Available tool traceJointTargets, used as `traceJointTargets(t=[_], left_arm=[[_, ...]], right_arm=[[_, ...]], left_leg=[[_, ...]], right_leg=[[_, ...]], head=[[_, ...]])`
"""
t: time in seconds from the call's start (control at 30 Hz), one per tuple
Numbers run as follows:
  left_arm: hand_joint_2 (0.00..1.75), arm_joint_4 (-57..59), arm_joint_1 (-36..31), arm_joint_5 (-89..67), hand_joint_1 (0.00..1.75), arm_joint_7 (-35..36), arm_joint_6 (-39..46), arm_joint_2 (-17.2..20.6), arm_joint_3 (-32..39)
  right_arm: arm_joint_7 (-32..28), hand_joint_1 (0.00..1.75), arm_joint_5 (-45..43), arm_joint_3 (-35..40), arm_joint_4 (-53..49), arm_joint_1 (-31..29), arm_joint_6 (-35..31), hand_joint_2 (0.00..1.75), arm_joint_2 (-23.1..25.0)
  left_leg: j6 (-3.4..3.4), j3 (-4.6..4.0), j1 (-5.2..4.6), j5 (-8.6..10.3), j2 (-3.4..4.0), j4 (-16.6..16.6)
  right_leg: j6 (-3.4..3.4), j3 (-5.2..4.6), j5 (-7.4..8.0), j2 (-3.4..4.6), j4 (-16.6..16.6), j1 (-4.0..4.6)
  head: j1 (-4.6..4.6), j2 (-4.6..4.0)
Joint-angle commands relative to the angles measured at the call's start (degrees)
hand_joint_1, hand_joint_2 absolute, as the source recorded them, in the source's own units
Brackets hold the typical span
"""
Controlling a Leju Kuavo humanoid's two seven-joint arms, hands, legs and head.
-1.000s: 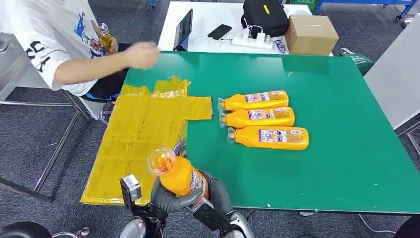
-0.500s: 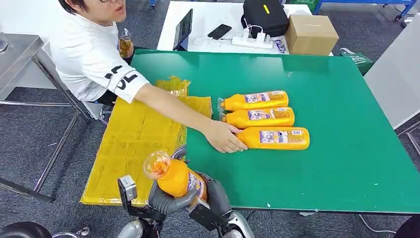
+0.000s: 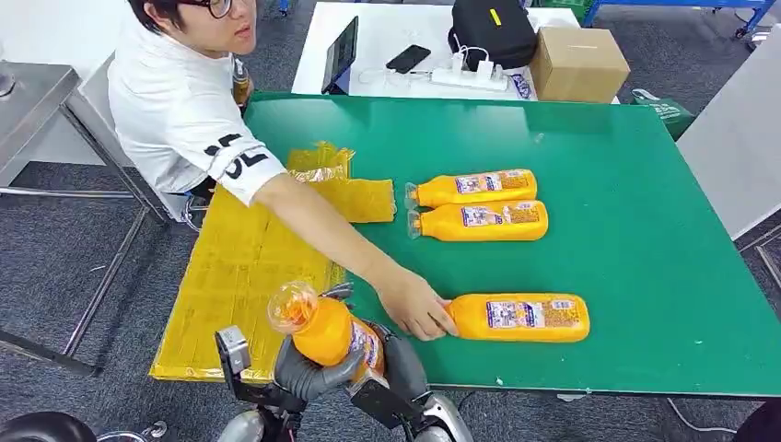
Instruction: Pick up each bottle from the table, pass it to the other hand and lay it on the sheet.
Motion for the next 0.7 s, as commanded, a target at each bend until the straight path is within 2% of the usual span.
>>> traceJointTargets(t=[0.03,0.1,0.13,0.17,0.2,0.57,0.7], left_arm=[[1.75,2.96,-2.11,1.45,1.75,0.38,-4.11,1.15,-3.2],[1.75,2.89,-2.12,1.51,1.75,0.35,-4.28,1.17,-3.17],[1.75,2.75,-2.05,1.52,1.75,0.34,-4.3,1.21,-3.16],[1.75,2.54,-1.95,1.52,1.75,0.34,-4.18,1.24,-3.09],[1.75,1.8,-1.66,1.65,1.75,0.17,-3.95,1.32,-2.69],[1.75,-3.49,-1.15,2.34,1.75,0.44,-0.98,0.98,2.8],[1.75,-3.75,-1.57,2.3,1.75,0.52,-0.41,1.02,3.65]], right_arm=[[-0.18,1.62,0.13,2.61,3.73,-2.15,0.54,1.75,0.39],[-0.38,1.55,0.0,2.09,3.18,-2.09,0.6,1.75,0.61],[-0.52,1.36,-0.07,1.72,2.7,-2.02,0.23,1.75,0.77],[-0.64,0.4,-0.07,1.42,2.21,-1.91,-0.12,1.75,0.88],[-1.71,0.0,-1.45,0.09,0.39,-1.5,-1.19,0.0,1.31],[-1.7,0.0,-4.27,-3.54,-17.68,2.49,2.65,0.0,-0.64],[-1.85,0.0,-4.45,-3.31,-19.21,2.85,3.21,0.0,-0.9]], left_leg=[[-0.04,0.2,0.04,-0.06,-0.02,-0.02],[-0.02,0.11,0.01,-0.03,0.0,-0.01],[-0.04,0.21,0.03,-0.08,0.03,0.0],[-0.03,0.16,0.03,-0.06,0.03,0.0],[-0.02,0.11,0.0,-0.03,-0.01,-0.01],[-0.06,0.22,0.07,-0.15,0.06,0.07],[-0.02,0.05,0.02,-0.03,0.02,0.01]], right_leg=[[-0.08,0.23,-0.07,-0.09,-0.04,0.05],[-0.05,0.11,-0.03,-0.04,-0.02,0.02],[-0.09,0.22,-0.06,-0.04,-0.02,0.05],[-0.07,0.17,-0.05,-0.03,-0.02,0.05],[-0.05,0.12,-0.04,-0.06,-0.01,0.01],[-0.12,0.24,-0.11,-0.03,0.03,0.09],[-0.05,0.08,-0.02,-0.02,0.0,0.03]], head=[[0.02,0.0],[-0.02,0.0],[0.0,0.0],[0.02,0.0],[0.0,0.0],[0.0,0.0],[0.04,0.0]])
